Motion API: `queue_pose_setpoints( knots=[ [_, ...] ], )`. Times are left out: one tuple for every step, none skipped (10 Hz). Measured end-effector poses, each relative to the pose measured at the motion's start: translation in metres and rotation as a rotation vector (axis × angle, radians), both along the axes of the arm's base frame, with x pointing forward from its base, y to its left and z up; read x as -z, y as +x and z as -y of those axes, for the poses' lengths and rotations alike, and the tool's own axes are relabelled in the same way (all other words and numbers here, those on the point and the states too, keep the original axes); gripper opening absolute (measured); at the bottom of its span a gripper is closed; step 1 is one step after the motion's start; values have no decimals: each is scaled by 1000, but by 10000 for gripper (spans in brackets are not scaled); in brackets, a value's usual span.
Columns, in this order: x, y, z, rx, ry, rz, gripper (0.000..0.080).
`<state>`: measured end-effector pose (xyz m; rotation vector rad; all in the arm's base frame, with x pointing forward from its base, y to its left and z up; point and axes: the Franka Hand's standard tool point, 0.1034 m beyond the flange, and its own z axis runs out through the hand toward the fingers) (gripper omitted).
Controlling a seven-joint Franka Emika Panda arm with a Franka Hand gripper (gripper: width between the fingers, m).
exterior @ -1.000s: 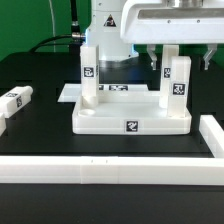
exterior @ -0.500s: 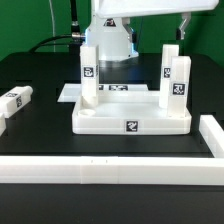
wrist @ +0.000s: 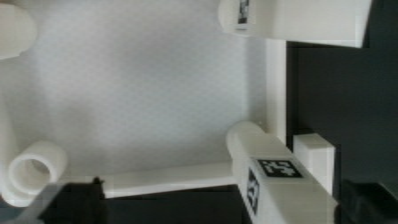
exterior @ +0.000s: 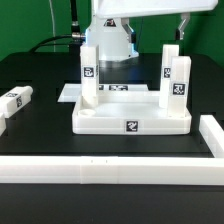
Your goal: Assemble desk
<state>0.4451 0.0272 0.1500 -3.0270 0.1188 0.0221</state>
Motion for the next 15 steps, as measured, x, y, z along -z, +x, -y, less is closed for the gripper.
queue_pose_setpoints(
  knots=[
    [2,-14,31,6,11,1,649],
    [5,-16,58,-24,8,7,649],
    [10,-16,80,-62,5,19,649],
    [12,-16,91,-82,15,25,649],
    [19,-15,86,-76,10,10,649],
    [22,-15,86,-84,7,4,649],
    [22,-15,87,-82,8,5,649],
    [23,-17,90,-89,9,2,649],
    [24,-28,112,-126,21,-15,649],
    [28,-35,139,-86,4,-12,649],
    [27,-38,157,-85,-4,-2,649],
    [28,-45,179,-114,-5,6,649],
    [28,-50,192,-115,-4,9,649],
    [27,-49,191,-115,-6,11,649],
    [27,-48,191,-119,-8,12,649]
  ],
)
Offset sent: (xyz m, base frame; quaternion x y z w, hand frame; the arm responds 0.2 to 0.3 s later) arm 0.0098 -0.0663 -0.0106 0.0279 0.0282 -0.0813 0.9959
